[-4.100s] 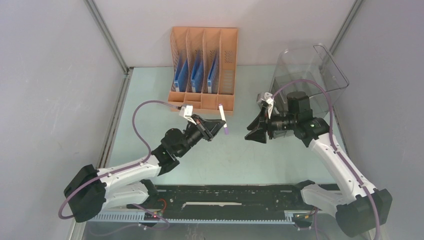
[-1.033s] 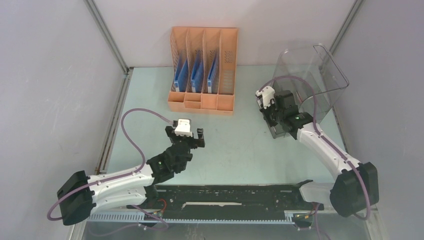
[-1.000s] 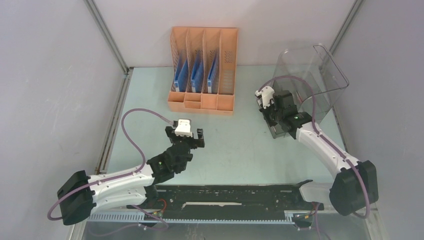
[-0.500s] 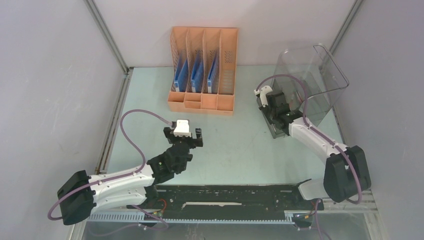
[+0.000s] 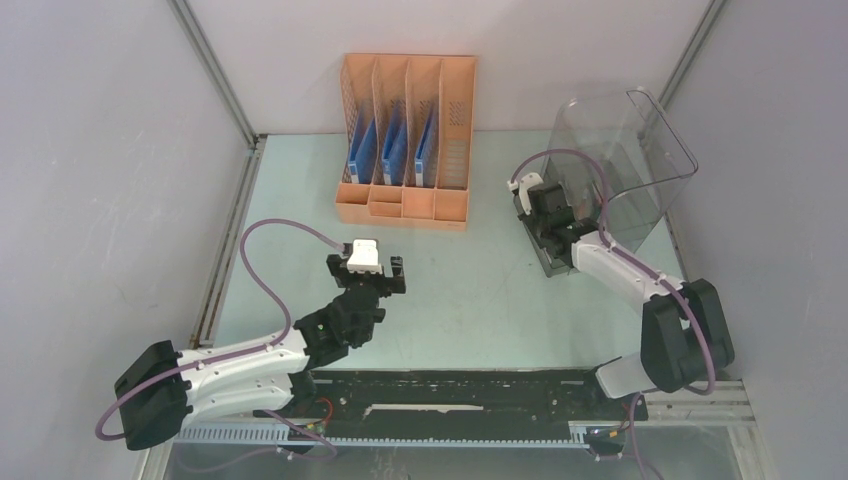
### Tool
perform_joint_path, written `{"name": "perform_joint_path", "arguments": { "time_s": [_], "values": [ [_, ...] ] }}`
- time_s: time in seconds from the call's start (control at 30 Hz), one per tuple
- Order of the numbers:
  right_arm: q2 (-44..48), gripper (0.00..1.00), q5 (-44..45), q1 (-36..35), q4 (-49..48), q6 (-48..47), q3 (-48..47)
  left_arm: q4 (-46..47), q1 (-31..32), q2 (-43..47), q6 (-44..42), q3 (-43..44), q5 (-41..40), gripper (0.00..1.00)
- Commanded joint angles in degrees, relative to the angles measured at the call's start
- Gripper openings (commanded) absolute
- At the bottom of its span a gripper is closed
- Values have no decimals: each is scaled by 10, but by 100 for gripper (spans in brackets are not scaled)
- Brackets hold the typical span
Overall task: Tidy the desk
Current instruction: Place the stationery in the drawer.
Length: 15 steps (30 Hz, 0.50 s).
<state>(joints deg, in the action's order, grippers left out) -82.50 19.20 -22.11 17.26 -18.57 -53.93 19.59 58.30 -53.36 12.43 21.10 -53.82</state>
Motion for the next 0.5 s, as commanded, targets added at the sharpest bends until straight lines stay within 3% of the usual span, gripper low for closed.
{"name": "perform_joint_path", "arguments": {
  "time_s": [0.0,0.2,0.47],
  "values": [
    [-10,13,16,3,-20,2,-19,25,-3,0,-5,1,-20,99],
    [-18,19,21,5,-20,1,-19,25,-4,0,-5,0,-19,99],
    [-26,37,16,8,-19,-2,-20,26,-4,0,-4,0,-20,99]
  ]
}}
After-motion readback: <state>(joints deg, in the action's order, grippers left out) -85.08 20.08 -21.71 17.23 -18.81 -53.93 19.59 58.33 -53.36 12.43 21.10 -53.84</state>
